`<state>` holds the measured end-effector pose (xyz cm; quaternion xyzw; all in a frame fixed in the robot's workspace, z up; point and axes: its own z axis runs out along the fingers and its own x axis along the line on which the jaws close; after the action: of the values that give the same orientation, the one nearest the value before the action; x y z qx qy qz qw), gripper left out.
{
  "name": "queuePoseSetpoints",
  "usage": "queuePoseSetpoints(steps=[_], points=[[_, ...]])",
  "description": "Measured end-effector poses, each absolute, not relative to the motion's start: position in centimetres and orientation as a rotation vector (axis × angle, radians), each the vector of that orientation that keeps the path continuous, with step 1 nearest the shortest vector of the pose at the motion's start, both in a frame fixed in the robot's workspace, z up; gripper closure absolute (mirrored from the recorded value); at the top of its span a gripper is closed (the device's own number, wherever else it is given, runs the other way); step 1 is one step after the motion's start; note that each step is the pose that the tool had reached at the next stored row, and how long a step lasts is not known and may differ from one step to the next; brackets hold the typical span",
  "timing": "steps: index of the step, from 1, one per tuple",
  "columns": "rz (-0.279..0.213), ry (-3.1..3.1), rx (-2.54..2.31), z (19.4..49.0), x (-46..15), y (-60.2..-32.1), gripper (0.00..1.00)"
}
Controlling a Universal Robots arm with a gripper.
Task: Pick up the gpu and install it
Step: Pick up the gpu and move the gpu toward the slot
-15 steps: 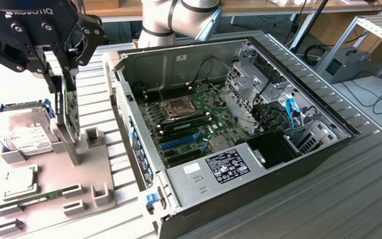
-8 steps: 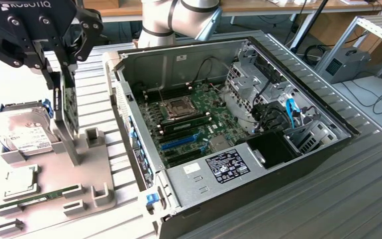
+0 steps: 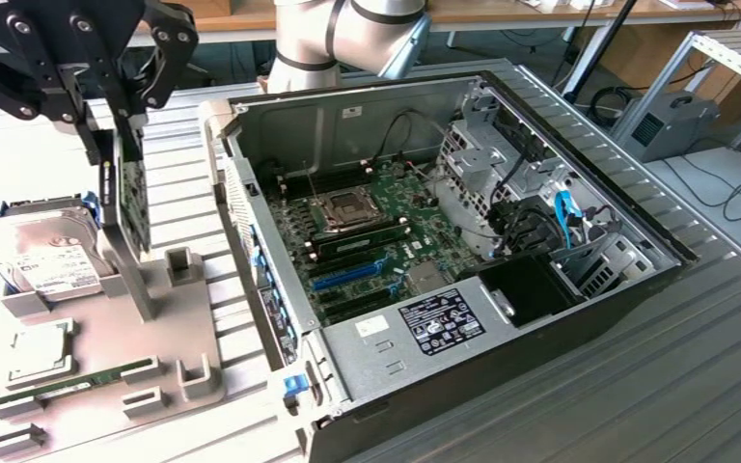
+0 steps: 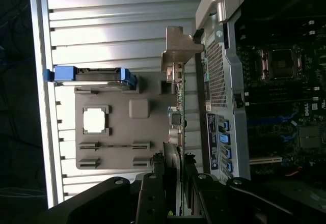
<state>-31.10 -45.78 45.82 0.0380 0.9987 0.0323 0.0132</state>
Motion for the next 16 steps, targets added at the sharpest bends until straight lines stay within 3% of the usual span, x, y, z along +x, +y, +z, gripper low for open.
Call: queuePoseSetpoints(steps=[16], points=[[0.100,3.111,0.118,47.5,-31.1,-45.8,0.74]])
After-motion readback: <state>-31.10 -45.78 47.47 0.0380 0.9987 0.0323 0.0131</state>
